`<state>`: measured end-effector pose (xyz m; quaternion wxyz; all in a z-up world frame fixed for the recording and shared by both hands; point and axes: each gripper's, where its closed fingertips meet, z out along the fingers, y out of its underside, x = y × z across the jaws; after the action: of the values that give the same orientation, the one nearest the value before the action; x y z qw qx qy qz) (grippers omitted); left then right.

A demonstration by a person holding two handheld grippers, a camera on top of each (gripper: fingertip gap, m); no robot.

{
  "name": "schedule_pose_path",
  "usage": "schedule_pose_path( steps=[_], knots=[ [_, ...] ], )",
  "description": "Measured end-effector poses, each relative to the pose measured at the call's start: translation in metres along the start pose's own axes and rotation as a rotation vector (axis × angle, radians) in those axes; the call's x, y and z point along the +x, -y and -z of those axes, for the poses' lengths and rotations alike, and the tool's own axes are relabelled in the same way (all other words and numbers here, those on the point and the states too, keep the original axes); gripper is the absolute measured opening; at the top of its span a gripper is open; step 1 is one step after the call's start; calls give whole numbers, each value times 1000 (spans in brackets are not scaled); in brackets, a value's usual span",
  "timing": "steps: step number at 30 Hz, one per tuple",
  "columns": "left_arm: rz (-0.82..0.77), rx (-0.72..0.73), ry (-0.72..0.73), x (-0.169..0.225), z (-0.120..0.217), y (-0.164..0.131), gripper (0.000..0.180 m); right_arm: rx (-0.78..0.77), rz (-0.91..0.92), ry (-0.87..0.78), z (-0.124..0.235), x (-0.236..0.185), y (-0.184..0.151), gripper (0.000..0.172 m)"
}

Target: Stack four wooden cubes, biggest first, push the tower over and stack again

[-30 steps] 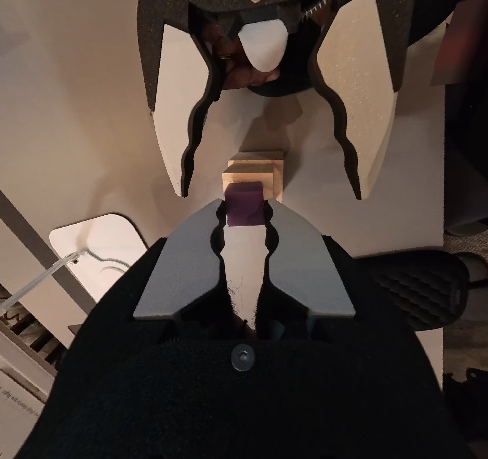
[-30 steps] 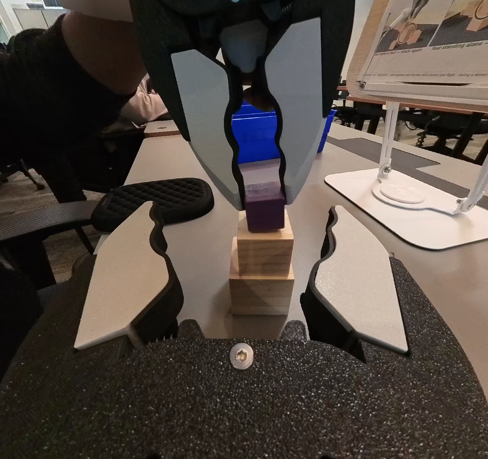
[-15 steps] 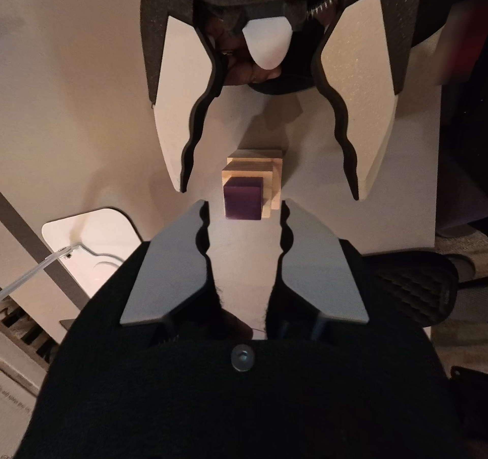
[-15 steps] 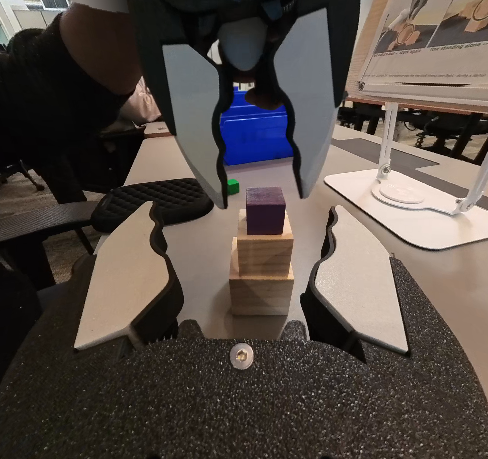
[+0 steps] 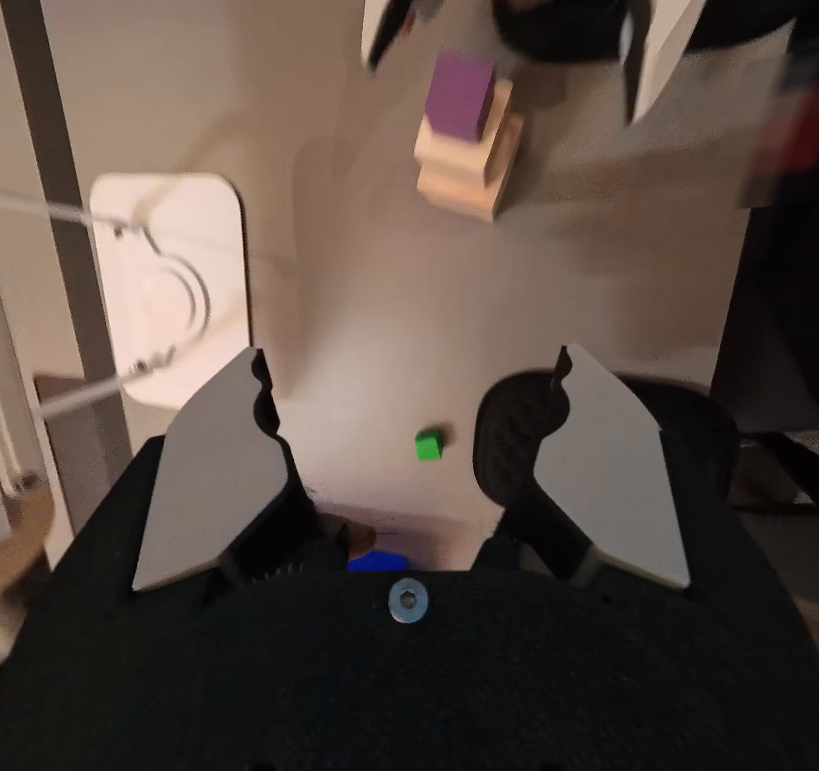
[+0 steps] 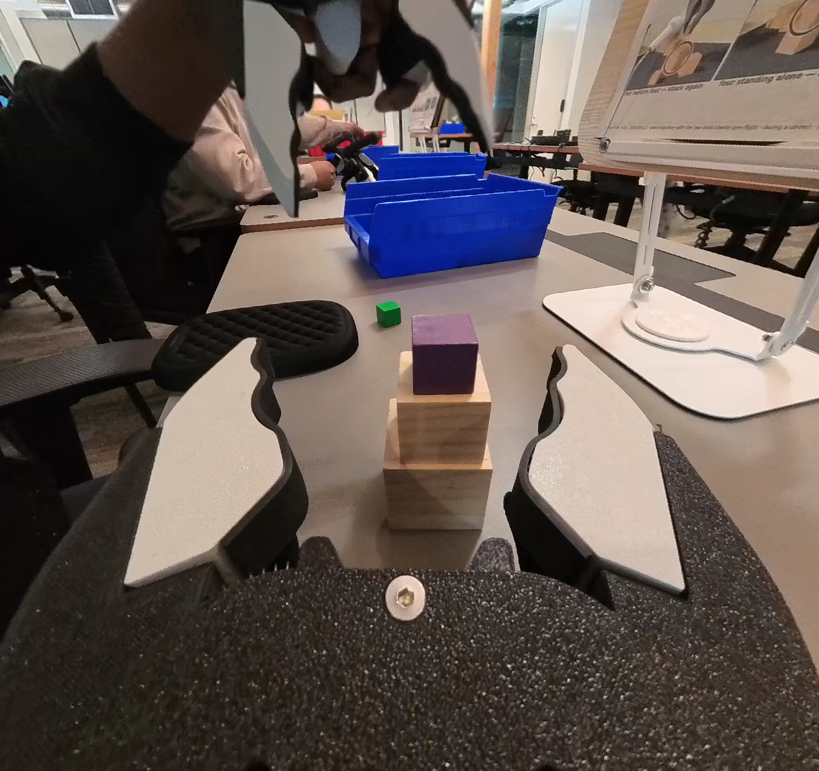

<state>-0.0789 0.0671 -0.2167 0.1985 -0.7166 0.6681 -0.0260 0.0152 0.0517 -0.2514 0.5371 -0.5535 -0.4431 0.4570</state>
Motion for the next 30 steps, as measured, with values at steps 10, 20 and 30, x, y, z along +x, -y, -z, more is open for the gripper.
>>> schedule_pose_path(
  steps=[10, 20, 30],
  knots=[
    [192, -279, -70, 29, -43, -140, 68, -2, 5, -2, 0, 0, 0, 116],
    [264, -229, -75, 20, -73, -153, 51, -6, 4, -2, -1, 0, -1, 116],
    [225, -234, -126, 22, -85, -156, 21, -1, 0, -4, 0, 1, 0, 116]
  ],
)
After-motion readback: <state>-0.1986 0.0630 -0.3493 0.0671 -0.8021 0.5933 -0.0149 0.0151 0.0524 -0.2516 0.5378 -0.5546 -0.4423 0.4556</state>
